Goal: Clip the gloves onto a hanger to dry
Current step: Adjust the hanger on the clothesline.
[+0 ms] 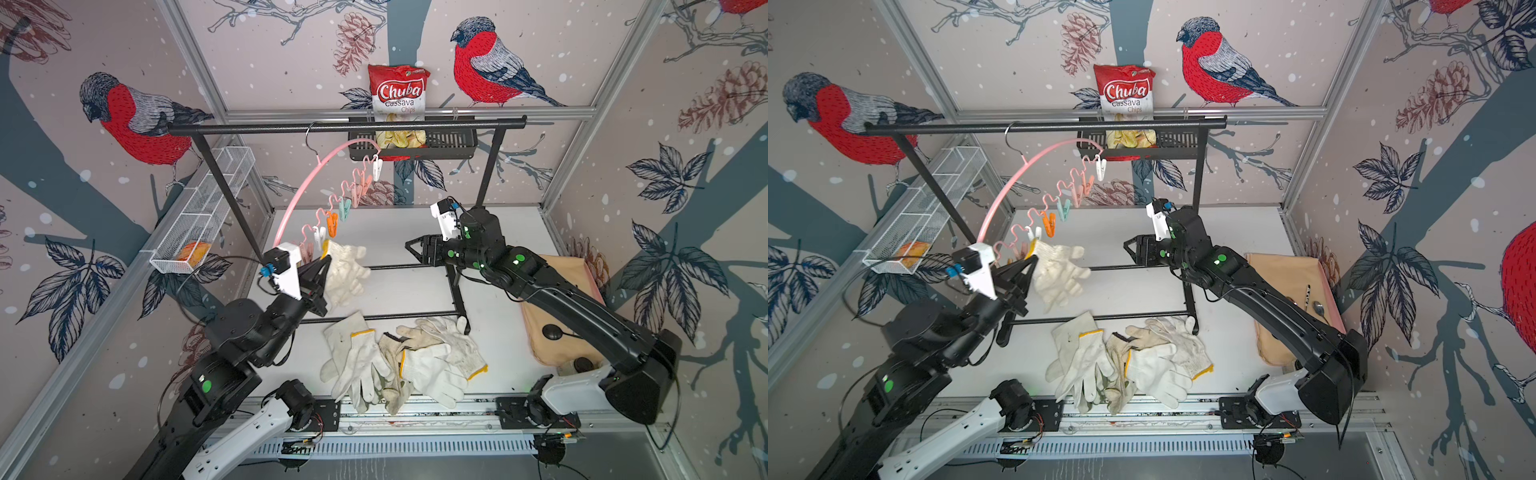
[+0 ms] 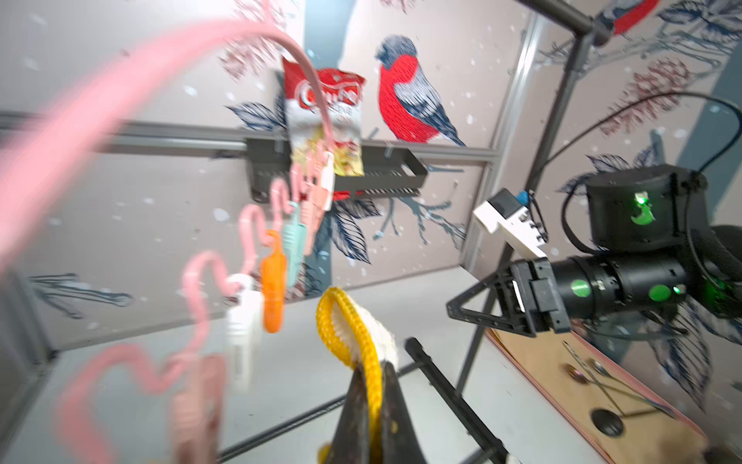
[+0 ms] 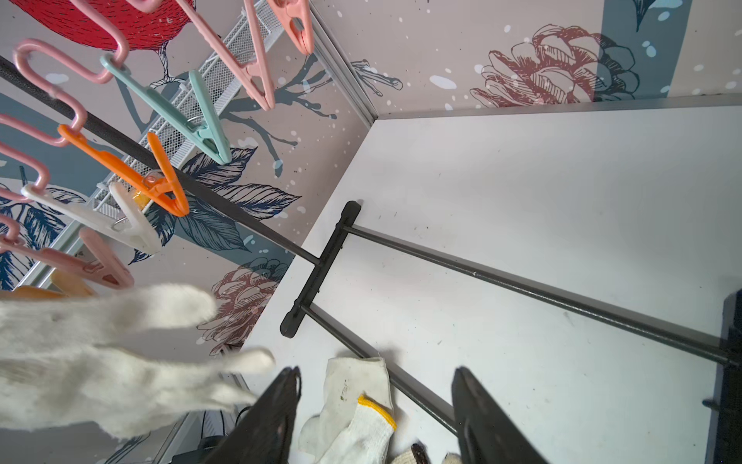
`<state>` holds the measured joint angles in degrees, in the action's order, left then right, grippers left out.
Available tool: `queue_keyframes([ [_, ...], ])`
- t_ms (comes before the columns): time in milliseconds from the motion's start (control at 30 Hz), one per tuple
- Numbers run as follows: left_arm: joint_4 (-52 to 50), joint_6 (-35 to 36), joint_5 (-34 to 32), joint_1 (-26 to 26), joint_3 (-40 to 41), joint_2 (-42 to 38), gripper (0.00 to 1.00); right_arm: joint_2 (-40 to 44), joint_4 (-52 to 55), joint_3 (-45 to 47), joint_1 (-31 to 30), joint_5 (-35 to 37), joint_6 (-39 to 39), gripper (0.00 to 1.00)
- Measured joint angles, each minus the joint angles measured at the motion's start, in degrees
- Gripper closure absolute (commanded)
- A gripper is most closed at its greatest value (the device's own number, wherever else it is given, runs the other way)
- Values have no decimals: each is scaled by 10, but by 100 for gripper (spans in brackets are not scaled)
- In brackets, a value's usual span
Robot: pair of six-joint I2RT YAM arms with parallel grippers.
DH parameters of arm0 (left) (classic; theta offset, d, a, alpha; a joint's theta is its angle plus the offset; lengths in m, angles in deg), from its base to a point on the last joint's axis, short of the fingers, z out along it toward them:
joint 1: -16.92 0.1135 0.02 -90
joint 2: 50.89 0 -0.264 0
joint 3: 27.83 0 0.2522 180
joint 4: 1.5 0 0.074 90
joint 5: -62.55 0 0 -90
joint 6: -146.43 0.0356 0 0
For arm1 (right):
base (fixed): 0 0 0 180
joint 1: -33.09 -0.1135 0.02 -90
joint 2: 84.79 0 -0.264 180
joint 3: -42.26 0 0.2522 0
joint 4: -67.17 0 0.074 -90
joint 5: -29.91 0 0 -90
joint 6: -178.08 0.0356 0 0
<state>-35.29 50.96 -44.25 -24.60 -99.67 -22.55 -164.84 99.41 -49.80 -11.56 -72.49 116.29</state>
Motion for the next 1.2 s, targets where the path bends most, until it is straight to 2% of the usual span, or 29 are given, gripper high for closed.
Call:
queue_keyframes([
  [67, -2, 15, -50, 0, -9, -22, 100, -9, 4, -9, 0, 0, 0, 37],
  [267, -68, 45, -125, -1, -92, -17, 100, -32, 17, -30, 1, 0, -11, 37],
  [533, -106, 42, -255, -1, -102, -72, 100, -47, 17, -43, 5, -1, -13, 37],
  [733, -119, 44, -274, -1, -148, -62, 100, -55, 16, -46, 12, -7, -12, 37],
  [1067, -151, 56, -418, -1, -165, -66, 100, -61, 12, -56, 22, -7, -6, 36],
  [1200, -135, 89, -434, -2, -149, -70, 100, -62, 12, -56, 24, -7, 2, 36],
])
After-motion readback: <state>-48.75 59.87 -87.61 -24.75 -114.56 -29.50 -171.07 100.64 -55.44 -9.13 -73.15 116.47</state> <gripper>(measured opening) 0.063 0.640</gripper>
